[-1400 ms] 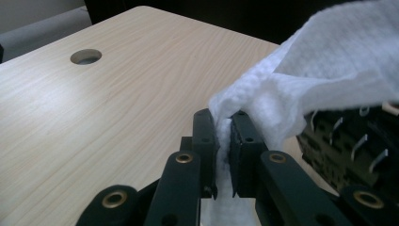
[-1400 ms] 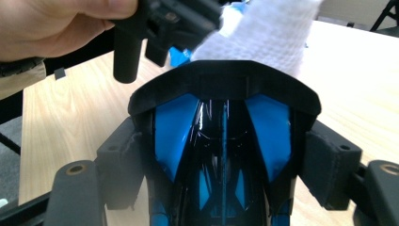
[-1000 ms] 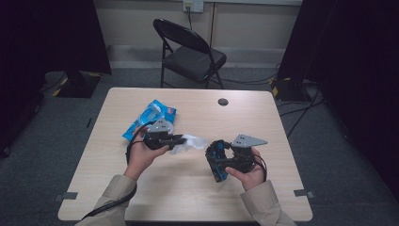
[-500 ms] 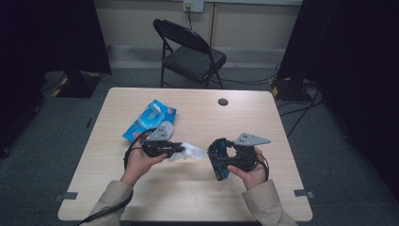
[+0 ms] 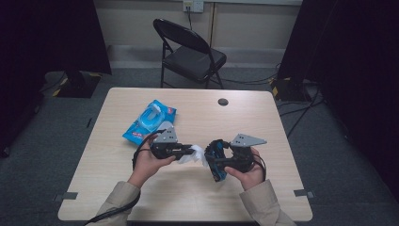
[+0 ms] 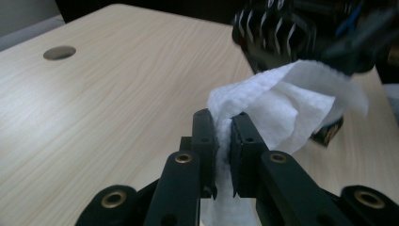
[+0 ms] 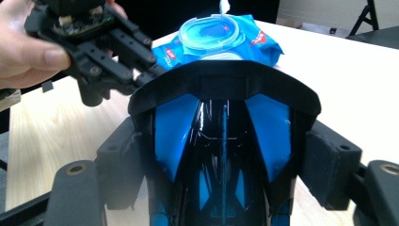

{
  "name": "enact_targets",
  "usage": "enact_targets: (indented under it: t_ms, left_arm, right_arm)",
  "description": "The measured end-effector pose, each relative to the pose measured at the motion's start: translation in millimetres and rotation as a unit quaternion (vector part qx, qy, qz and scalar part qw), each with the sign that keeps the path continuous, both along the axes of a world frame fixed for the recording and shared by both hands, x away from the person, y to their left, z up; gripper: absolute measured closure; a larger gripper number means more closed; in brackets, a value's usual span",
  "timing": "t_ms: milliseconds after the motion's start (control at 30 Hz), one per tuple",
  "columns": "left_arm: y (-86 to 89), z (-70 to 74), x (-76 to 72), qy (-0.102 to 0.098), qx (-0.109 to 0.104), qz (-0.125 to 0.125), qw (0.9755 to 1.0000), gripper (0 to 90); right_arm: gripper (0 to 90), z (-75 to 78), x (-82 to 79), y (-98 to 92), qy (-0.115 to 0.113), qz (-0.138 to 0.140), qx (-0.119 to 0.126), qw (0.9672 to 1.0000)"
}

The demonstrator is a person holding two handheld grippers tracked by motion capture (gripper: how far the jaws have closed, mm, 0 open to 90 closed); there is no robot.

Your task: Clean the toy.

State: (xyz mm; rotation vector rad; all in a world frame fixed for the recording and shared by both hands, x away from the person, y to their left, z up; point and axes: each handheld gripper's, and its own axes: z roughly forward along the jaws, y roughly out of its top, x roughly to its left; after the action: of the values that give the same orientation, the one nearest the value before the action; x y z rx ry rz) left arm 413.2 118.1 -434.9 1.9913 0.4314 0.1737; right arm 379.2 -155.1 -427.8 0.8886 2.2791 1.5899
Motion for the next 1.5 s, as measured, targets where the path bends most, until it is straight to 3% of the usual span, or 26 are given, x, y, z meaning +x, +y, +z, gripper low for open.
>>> enact_targets:
  t_ms: [100, 333, 900, 1300, 1500]
  left_arm:
    - [-6.7, 3.9, 0.6, -0.004, -0.004, -0.004, 1.0000, 82.2]
    - [-21.8, 3.3, 2.8, 0.009, -0.027, -0.007, 0.9996, 82.1]
    - [-39.3, -18.1, -5.0, 0.027, 0.005, -0.033, 0.9991, 82.2]
    - [-47.3, -39.0, -13.6, 0.058, 0.001, -0.050, 0.9971, 81.8]
    - [-48.1, -51.9, -19.6, 0.070, 0.016, -0.063, 0.9955, 80.3]
  right_arm:
    - [25.7, -1.9, -0.6, 3.5, 0.001, 0.006, -0.003, 1.0000]
    - [25.7, -3.9, -1.6, 8.1, 0.005, 0.013, -0.004, 0.9999]
    - [25.7, -2.5, -1.6, 7.8, 0.005, 0.010, 0.012, 0.9999]
    - [25.6, 0.3, 0.1, 2.1, 0.003, -0.001, 0.027, 0.9996]
    - [25.7, 0.9, 0.5, 0.5, 0.002, -0.004, 0.031, 0.9995]
